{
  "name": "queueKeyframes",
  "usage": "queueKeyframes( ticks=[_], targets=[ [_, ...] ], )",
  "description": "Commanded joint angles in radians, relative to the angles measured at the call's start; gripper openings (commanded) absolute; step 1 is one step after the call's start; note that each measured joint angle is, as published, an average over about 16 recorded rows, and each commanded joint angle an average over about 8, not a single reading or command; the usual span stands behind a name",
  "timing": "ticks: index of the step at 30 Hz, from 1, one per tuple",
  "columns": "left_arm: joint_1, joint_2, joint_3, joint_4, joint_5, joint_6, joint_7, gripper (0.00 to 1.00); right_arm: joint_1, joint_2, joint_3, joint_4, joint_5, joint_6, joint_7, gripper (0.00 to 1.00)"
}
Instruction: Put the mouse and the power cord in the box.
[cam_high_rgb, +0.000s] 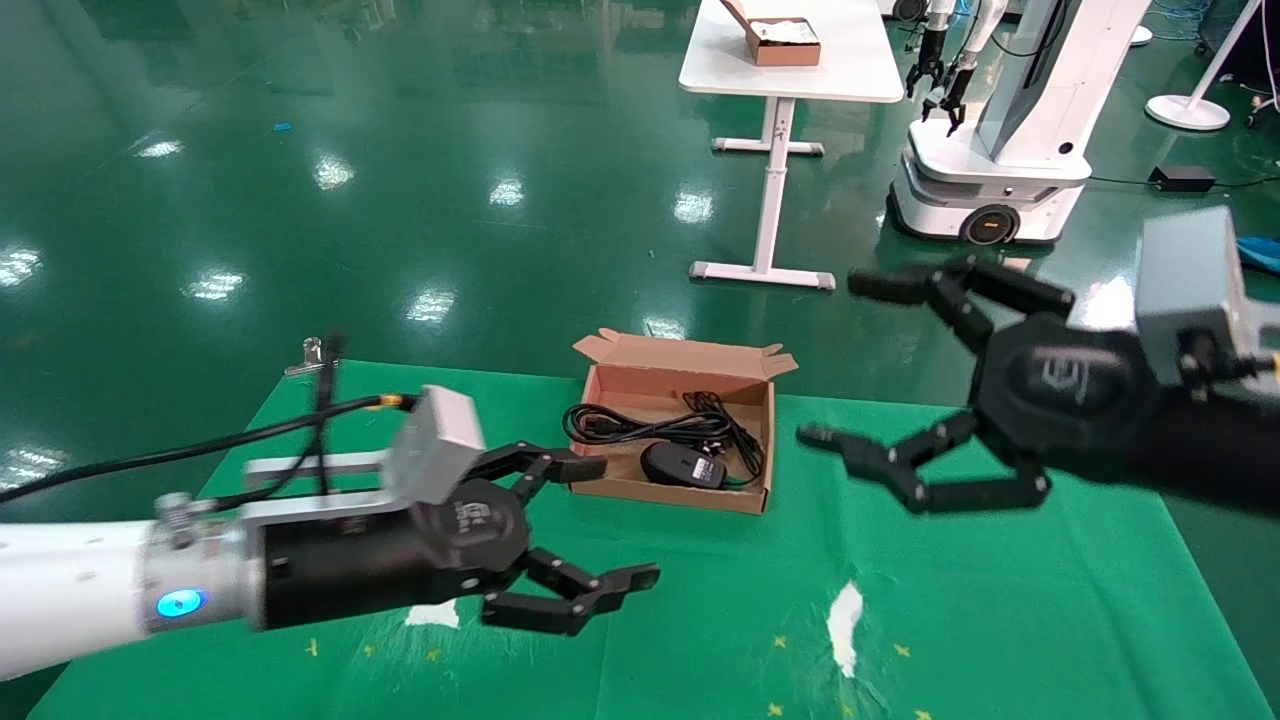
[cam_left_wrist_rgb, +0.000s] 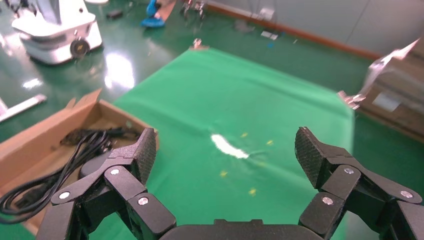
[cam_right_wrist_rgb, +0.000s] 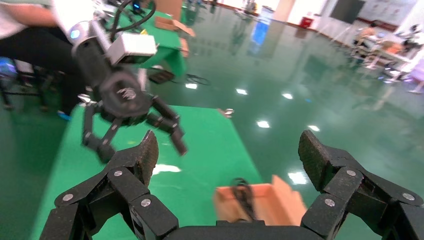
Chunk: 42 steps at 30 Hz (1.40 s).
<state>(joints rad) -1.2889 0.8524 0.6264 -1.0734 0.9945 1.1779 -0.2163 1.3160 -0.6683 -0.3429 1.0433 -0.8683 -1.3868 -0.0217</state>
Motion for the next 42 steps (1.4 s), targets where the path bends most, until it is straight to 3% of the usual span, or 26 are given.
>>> queueKeyframes(
  ticks=[1, 20, 42],
  targets=[
    [0.023, -0.026, -0.037, -0.022, -0.028, 0.034, 0.003, 1.00, -0.024, 0.006, 0.006, 0.024, 0.014, -0.011, 0.021, 1.00],
    [0.217, -0.245, -0.355, -0.214, -0.268, 0.324, 0.028, 1.00, -0.241, 0.057, 0.063, 0.240, 0.137, -0.108, 0.207, 1.00],
    [0.218, -0.245, -0.354, -0.213, -0.269, 0.324, 0.029, 1.00, -0.247, 0.059, 0.065, 0.245, 0.142, -0.111, 0.211, 1.00]
  ],
)
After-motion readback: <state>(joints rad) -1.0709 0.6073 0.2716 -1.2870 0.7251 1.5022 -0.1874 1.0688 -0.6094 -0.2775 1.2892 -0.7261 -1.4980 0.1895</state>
